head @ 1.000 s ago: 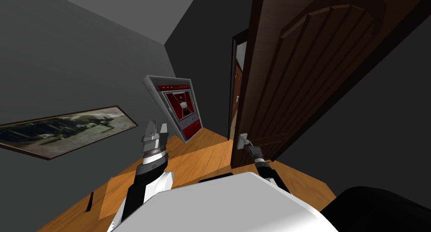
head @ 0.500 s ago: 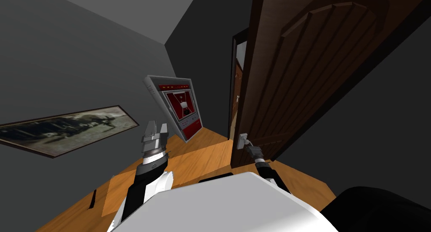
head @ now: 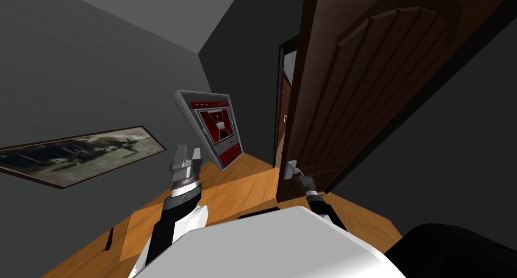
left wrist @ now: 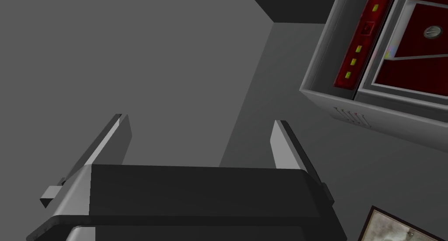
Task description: Pull the door open
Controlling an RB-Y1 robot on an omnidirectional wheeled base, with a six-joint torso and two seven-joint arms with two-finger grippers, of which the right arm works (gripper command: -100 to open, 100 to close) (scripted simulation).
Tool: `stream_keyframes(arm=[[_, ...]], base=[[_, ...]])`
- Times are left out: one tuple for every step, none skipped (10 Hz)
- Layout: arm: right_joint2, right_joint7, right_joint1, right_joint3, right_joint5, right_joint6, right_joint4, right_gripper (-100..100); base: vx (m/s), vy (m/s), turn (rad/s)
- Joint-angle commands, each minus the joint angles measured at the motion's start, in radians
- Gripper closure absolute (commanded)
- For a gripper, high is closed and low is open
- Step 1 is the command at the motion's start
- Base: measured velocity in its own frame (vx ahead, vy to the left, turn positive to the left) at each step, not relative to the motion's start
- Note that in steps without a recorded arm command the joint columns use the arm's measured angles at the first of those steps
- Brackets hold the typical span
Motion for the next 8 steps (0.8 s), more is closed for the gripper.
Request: stream_keyframes(arm=[[-0.019,-0.027,0.024,-0.021,-0.023,0.019,-0.021,-100],[-0.023,-0.033,0.029,-0.026,-0.028,0.023,-0.026,-100],[-0.027,-0.039,0.035,-0.031,-0.033,0.027,-0.030,-100],[-0.030,-0.038,0.037,-0.038,-0.033,0.023,-0.010,-100],[-0.030,-0.038,0.037,-0.038,-0.033,0.023,-0.010,100],[-0.030,-0.038,0.037,-0.038,-0.033,0.023,-0.010,100],[-0.030,-0.038,0.037,-0.038,-0.033,0.023,-0.010,100],[-0.030,-0.038,0.037,-0.038,-0.033,0.023,-0.010,100]], base=[[0.090,0.028,0.022],[0.129,0.086,0.012],[0.088,0.063,0.004],[0.036,-0.002,-0.035],[0.003,-0.017,0.015],[-0.009,-0.008,0.003],[-0.008,-0.006,0.000],[-0.006,-0.003,0.005]])
